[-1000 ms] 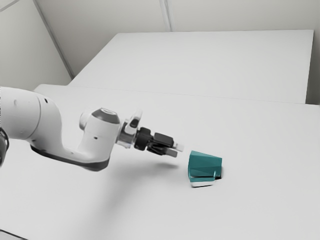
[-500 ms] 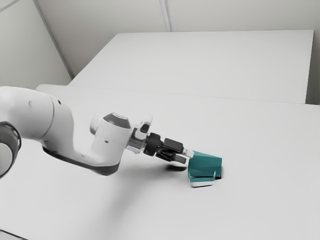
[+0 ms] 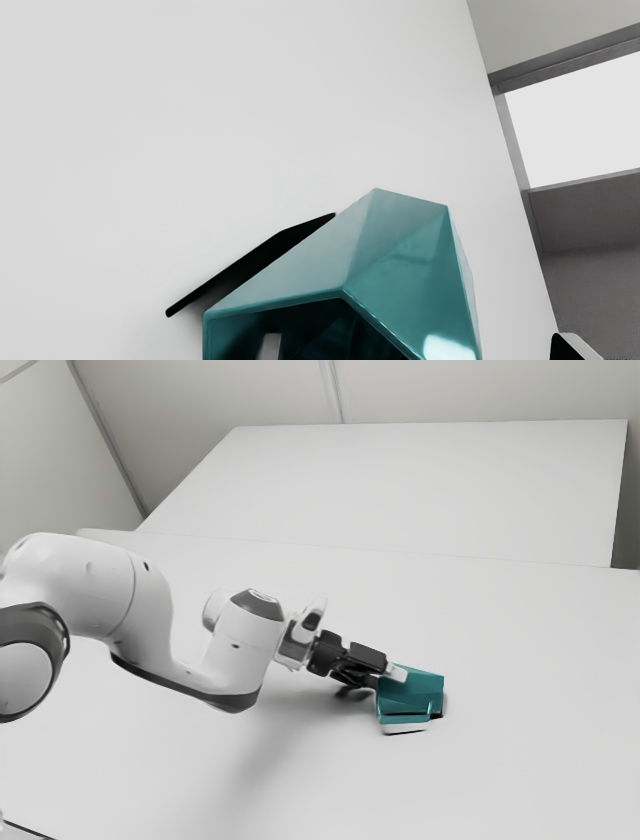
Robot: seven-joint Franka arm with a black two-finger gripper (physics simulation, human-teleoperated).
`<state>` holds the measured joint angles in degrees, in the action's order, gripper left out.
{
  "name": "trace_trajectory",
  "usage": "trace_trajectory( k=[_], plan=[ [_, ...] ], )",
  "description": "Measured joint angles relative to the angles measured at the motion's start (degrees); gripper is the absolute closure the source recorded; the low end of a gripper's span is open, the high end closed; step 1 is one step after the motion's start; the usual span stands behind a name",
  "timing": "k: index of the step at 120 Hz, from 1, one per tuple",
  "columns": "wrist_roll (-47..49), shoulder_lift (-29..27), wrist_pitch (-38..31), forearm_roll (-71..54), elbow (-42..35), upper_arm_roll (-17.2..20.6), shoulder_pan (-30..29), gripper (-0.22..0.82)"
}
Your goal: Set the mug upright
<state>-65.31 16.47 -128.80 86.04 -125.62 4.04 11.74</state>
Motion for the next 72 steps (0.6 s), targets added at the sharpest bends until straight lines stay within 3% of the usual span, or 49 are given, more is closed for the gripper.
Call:
trace_trajectory(
  k=[44,72],
  plan=[
    [0.1,2.1,-0.9,0.0,2.5,0.0,1.8,0.04],
    [0.1,2.3,-1.0,0.0,2.7,0.0,1.9,0.20]
  ],
)
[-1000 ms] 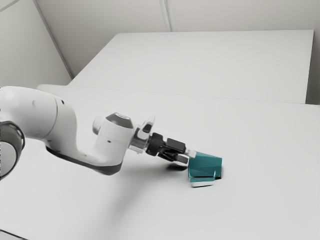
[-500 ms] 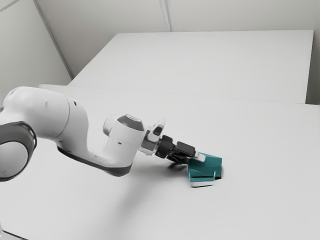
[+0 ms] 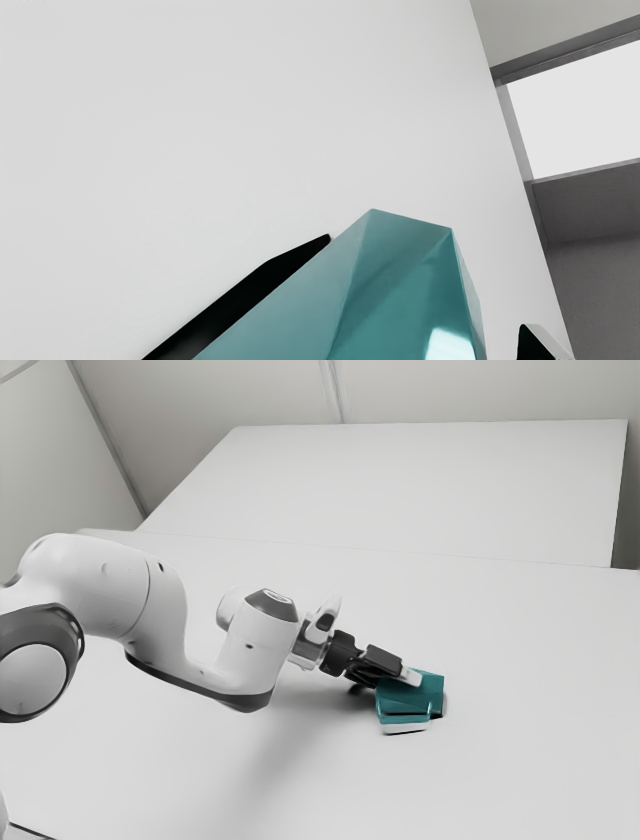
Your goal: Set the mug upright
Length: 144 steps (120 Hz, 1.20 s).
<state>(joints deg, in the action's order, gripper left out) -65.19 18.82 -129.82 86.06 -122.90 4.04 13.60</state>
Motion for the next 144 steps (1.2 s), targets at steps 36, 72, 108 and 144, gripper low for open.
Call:
trace_trajectory(
  k=[36,72,108,144],
  plan=[
    [0.1,-0.1,-0.1,-0.1,0.0,0.0,0.4,0.48],
    [0.4,-1.6,-1.6,-0.3,-0.1,0.1,0.8,0.66],
    [0.4,-5.7,-1.8,-1.6,-0.5,-0.1,0.8,0.75],
    [5.1,-12.3,-1.5,-23.1,-0.3,-0.5,-2.1,0.76]
  ],
)
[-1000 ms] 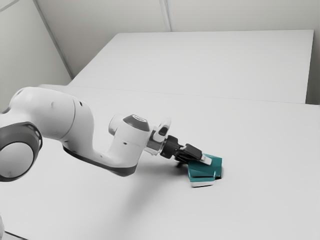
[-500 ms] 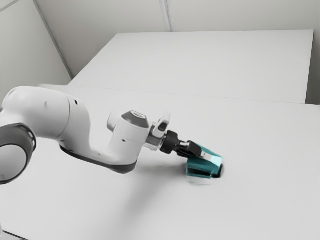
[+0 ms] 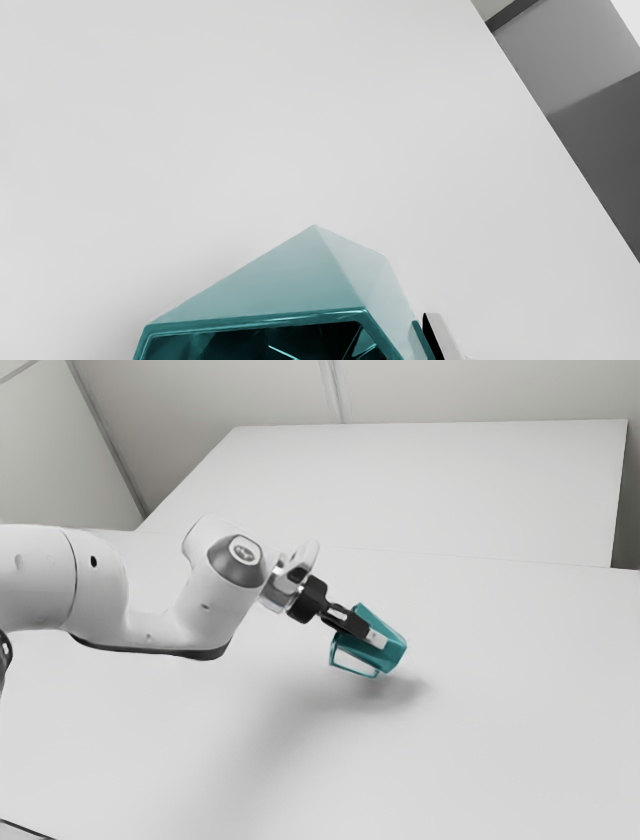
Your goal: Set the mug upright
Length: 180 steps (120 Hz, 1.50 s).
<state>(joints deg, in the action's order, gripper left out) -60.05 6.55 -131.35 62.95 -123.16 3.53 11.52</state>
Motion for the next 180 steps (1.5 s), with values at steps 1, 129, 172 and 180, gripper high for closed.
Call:
trace_trajectory(
  k=[1,129,172,180],
  plan=[
    [0.3,-0.1,0.0,-0.9,0.0,0.0,0.0,0.76],
    [39.4,-8.4,10.5,-64.5,-2.9,0.5,-6.1,0.75],
    [48.3,-9.8,3.0,-67.5,-9.8,0.6,-4.3,0.77],
    [49.5,-9.8,1.4,-68.1,-10.5,0.6,-4.6,0.77]
  ],
)
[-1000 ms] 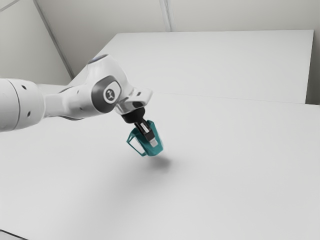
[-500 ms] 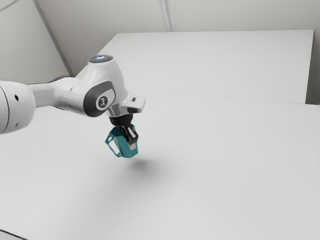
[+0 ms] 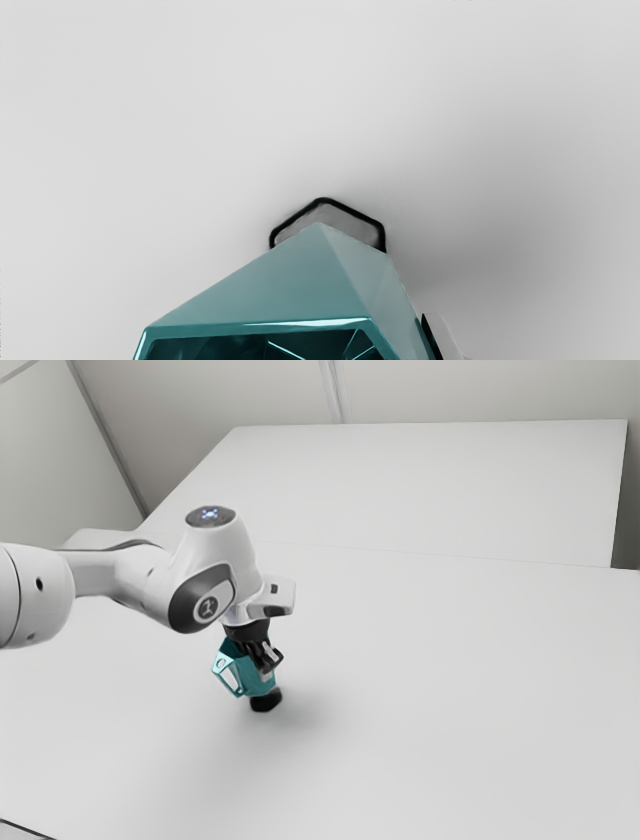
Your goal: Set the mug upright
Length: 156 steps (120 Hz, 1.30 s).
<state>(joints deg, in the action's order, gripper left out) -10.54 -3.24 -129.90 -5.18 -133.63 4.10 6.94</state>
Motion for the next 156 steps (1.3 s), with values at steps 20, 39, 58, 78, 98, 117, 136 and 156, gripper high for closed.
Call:
trace_trajectory(
  k=[20,39,58,78,98,117,136,156],
  plan=[
    [2.7,0.0,-3.5,-1.2,-1.6,0.1,-0.2,0.78],
    [4.9,0.1,-5.8,-1.5,-2.9,0.1,0.0,0.78],
    [6.9,0.3,-7.4,-1.7,-4.1,0.1,-0.1,0.78],
    [8.6,0.6,-8.6,-1.7,-4.7,0.1,-0.1,0.77],
    [9.4,0.5,-9.1,-1.2,-4.7,0.1,-0.1,0.60],
    [9.9,-0.3,-9.4,-0.9,-4.6,0.1,-0.1,0.40],
    [10.3,-1.5,-9.3,-0.6,-4.4,0.1,-0.1,0.21],
    [10.5,-2.4,-8.8,-0.1,-4.0,0.6,-0.1,0.11]
  ],
)
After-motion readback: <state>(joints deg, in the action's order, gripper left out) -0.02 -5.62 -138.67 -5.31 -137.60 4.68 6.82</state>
